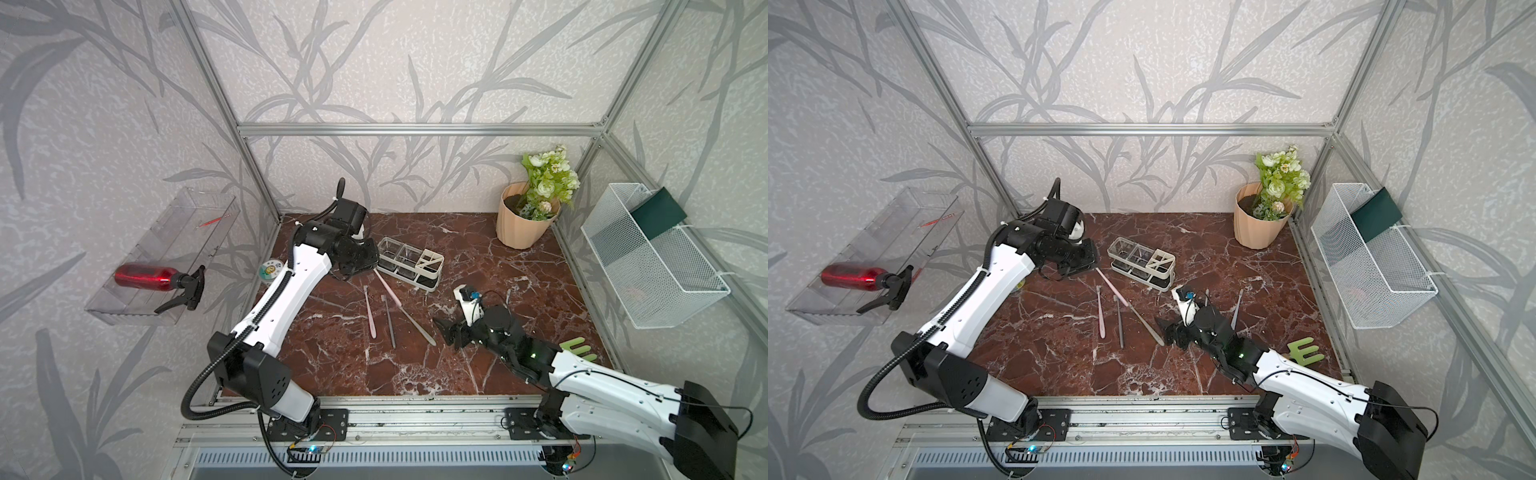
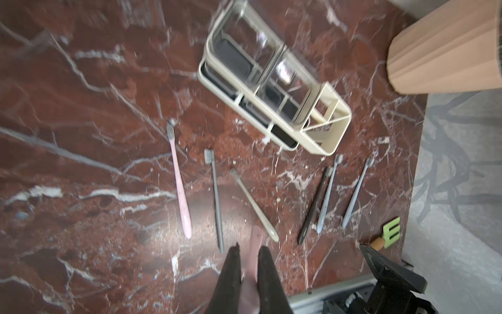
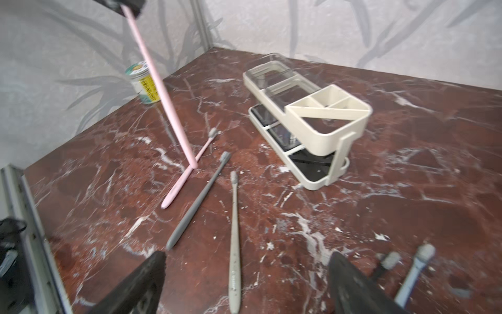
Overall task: Place the toothbrush into the toothbrush holder
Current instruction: Pick up the toothbrush from the center of the board, then place the toothbrush in the toothbrush holder.
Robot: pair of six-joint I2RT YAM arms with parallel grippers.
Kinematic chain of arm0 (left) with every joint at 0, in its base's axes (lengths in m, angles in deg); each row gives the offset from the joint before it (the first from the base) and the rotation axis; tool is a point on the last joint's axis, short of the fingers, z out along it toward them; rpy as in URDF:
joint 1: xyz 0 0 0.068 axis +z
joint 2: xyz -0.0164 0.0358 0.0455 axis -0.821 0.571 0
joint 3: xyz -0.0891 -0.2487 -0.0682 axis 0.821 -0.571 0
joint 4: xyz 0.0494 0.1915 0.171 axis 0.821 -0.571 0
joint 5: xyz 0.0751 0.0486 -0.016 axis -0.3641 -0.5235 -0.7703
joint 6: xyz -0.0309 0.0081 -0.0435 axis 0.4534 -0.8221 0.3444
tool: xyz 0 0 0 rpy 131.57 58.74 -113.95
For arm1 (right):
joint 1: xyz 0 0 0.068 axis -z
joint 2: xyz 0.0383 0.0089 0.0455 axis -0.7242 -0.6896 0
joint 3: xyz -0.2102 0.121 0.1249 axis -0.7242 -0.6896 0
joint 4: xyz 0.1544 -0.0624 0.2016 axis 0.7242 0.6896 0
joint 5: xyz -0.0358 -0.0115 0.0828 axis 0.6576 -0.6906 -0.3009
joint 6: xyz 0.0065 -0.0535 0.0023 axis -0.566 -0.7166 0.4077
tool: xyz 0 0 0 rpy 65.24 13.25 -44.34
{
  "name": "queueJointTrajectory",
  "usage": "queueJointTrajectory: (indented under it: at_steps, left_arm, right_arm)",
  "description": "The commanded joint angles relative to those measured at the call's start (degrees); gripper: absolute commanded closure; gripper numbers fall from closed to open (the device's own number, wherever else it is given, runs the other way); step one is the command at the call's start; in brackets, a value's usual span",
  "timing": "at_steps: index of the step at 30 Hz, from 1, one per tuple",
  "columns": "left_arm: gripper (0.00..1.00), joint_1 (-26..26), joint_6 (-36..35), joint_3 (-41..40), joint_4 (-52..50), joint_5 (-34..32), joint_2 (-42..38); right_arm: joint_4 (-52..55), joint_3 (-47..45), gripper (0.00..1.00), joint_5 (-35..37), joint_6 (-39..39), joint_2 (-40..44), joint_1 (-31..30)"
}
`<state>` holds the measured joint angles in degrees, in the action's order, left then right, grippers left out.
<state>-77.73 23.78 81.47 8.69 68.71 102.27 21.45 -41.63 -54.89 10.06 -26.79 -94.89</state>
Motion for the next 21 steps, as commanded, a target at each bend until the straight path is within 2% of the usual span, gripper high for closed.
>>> queueJointTrajectory:
  at_steps: [1, 3, 6, 12, 21]
  left_arm:
    - [1.0, -3.8, -1.73, 2.67, 6.53, -9.63, -2.55]
    - [1.0, -6.32, -3.09, 3.41, 10.83, -12.54, -2.49]
    - [1.0, -8.33, -4.26, 5.6, 14.25, -14.59, -0.54]
    - [1.0, -11.51, -7.8, 11.61, 16.14, -18.58, 6.73]
    - [1.0, -12.52, -10.33, 18.34, 16.28, -21.52, 15.87]
  right_arm:
    - [1.36, -1.53, 0.03, 5.36, 3.33, 2.89, 2.65]
    - [1.59, -2.36, 0.0, 5.78, 4.67, 4.24, 4.41]
    - [3.18, -2.6, 0.01, 8.1, 5.7, 5.65, 5.57]
    - [3.55, -4.45, 0.01, 10.51, 7.06, 9.5, 7.32]
    - [3.04, -4.8, 0.01, 9.18, 7.64, 9.51, 8.58]
